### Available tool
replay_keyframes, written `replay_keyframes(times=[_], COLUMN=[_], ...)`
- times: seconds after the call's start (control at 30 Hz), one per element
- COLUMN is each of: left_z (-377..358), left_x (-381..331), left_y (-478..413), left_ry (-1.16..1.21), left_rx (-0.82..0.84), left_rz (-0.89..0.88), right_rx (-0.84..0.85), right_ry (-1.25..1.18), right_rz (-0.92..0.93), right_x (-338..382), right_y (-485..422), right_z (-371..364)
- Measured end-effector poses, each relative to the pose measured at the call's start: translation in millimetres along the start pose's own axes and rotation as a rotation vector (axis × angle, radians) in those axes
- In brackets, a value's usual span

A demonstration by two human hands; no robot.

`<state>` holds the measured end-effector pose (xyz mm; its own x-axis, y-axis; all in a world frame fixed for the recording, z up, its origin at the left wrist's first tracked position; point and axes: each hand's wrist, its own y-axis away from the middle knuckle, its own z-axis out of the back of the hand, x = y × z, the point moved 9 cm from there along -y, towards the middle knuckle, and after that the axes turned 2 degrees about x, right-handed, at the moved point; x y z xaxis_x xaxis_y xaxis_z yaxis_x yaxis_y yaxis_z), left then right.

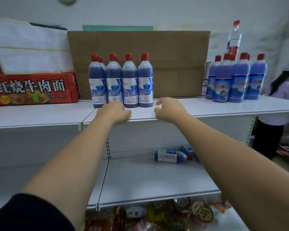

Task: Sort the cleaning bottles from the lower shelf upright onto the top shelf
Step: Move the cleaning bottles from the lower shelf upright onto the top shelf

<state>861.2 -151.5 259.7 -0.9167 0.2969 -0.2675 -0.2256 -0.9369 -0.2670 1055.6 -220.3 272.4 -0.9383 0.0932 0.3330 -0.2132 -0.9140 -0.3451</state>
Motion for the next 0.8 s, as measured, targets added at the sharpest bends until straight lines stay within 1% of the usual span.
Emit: replay_keyframes(times=[0.17, 0.33, 0.43, 0.63, 0.8], left_z=[-2.4, -6.2, -10.0, -22.9, -42.8], left_x=[-22.2, -54.5, -78.4, -132.2, -185.3], left_y=[29.6, 50.1, 61.6, 84.3, 108.8], left_ry=[-0.038, -0.061, -0.084, -0.135, -0.095], left_rx=[-0.046, -0.042, -0.047, -0.058, -0.03], left_rz=[-0.014, -0.057, -0.09, -0.115, -0.136], right_rx=[-0.029, -0.036, -0.037, -0.002, 0.027], right_ry=[0.07, 0.142, 0.142, 0.157, 0.15], right_rz=[-0.015, 0.007, 0.001, -0.006, -0.047], right_x=[-18.2, -32.7, -47.9, -91.4, -145.8], right_y=[31.2, 57.8, 69.8, 94.5, 114.5], right_z=[5.3, 16.5, 25.8, 43.1, 60.5])
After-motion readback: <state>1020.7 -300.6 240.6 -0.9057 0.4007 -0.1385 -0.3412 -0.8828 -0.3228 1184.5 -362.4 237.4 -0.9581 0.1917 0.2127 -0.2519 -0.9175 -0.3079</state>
